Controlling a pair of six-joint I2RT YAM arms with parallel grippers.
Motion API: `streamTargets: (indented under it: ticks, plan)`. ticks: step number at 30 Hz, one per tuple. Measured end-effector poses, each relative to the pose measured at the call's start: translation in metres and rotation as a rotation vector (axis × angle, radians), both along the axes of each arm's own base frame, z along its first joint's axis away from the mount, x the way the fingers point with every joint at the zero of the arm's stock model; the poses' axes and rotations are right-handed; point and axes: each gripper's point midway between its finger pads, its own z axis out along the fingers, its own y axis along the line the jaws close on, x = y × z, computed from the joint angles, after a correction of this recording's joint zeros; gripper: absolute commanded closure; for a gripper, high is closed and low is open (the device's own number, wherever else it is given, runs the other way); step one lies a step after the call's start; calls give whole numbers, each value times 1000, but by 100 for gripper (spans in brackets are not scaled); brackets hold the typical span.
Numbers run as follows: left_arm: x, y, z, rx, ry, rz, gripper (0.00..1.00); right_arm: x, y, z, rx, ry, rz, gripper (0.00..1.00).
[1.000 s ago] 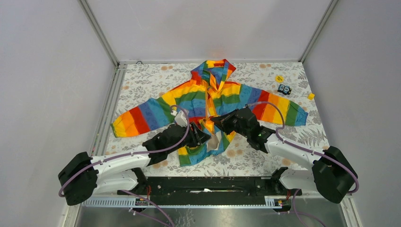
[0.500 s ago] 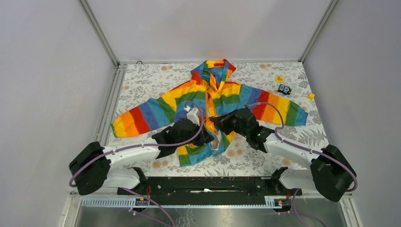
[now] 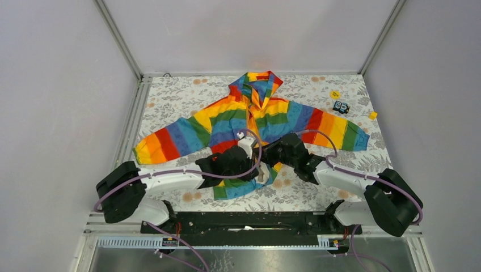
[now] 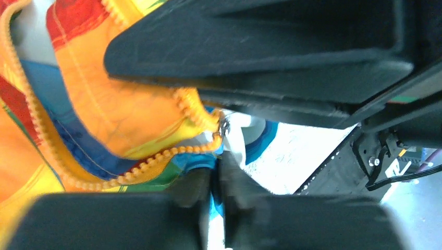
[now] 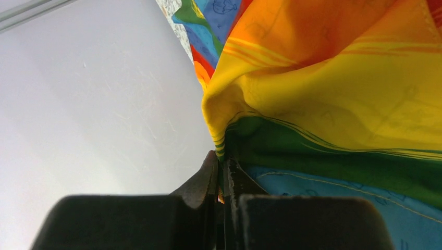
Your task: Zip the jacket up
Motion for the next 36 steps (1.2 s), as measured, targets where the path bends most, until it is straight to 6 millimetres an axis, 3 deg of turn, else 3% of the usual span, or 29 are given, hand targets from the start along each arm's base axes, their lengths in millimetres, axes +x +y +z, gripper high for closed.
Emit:
streamTargets:
  ticks: [3, 7, 13, 15, 24, 36]
  plan:
    - [-1, 8, 4, -5, 18, 26, 53, -1, 0, 0, 25, -2, 3, 100]
    - [-2, 27, 18, -119, 40, 94, 46, -2, 0, 1, 40, -7, 6, 100]
    - [-2, 49, 30, -307, 84, 188, 54, 1, -4, 8, 54, -24, -5, 100]
    - [-4, 50, 34, -348, 91, 194, 59, 1, -4, 9, 57, -27, -6, 100]
    - [-3, 40, 60, -481, 82, 185, 62, 1, -4, 10, 58, -27, -6, 100]
    - [-4, 37, 47, -450, 114, 185, 74, 1, -4, 10, 63, -21, -10, 100]
